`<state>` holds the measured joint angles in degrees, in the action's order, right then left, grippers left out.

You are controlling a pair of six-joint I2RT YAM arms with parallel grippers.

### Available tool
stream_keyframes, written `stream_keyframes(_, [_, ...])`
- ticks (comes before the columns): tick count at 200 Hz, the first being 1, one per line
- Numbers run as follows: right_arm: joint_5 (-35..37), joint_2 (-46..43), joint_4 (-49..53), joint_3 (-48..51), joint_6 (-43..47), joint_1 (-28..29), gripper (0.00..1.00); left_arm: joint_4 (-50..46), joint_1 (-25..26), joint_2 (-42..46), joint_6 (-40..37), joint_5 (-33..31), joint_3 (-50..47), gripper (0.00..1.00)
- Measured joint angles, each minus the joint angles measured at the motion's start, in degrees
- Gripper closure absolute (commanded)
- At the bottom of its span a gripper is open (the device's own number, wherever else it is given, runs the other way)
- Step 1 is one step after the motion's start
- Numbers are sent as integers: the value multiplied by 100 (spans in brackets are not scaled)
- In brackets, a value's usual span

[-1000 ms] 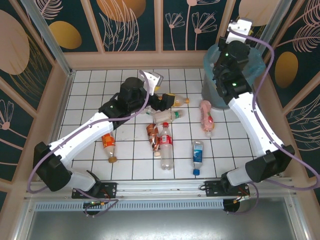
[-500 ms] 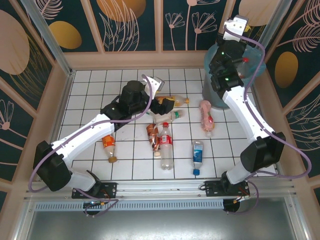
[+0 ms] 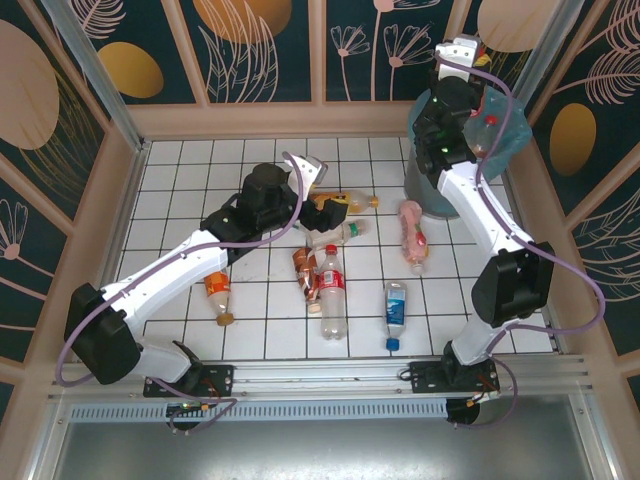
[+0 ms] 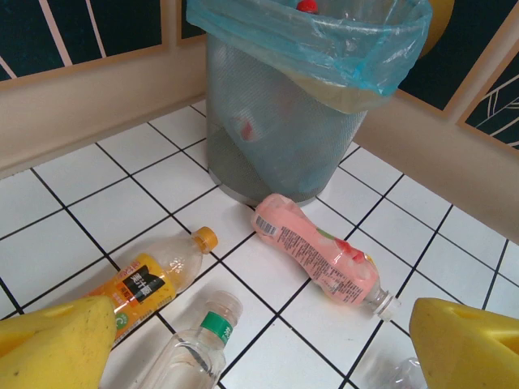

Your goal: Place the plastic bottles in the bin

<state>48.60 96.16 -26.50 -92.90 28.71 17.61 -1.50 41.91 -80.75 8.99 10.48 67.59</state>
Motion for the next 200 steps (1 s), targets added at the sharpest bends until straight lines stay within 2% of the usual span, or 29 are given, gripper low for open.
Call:
stream_keyframes(57, [0, -291, 754, 494, -640, -66, 82, 0, 0, 15, -2, -2, -22, 6])
stream_keyframes(74, [-11, -457, 890, 769, -855, -109, 77, 0, 0, 15, -2, -2, -35, 6])
stream_keyframes(80, [-20, -522, 964, 890, -953, -129, 70, 0, 0, 15, -2, -2, -39, 6])
stream_keyframes(102, [-55, -601, 1213, 1117, -1261, -210, 68, 0, 0, 13, -2, 0, -46, 6])
stream_keyframes(120, [-127, -601, 1447, 1207, -1504, -275, 62, 0, 0, 13, -2, 0, -48, 6])
stream_keyframes(174, [-474, -601, 2094, 1233, -2096, -422, 68, 0, 0, 13, -2, -2, -48, 6])
stream_keyframes(200, [-693, -601, 2391, 1233, -2455, -501, 68, 0, 0, 13, -2, -2, -48, 6])
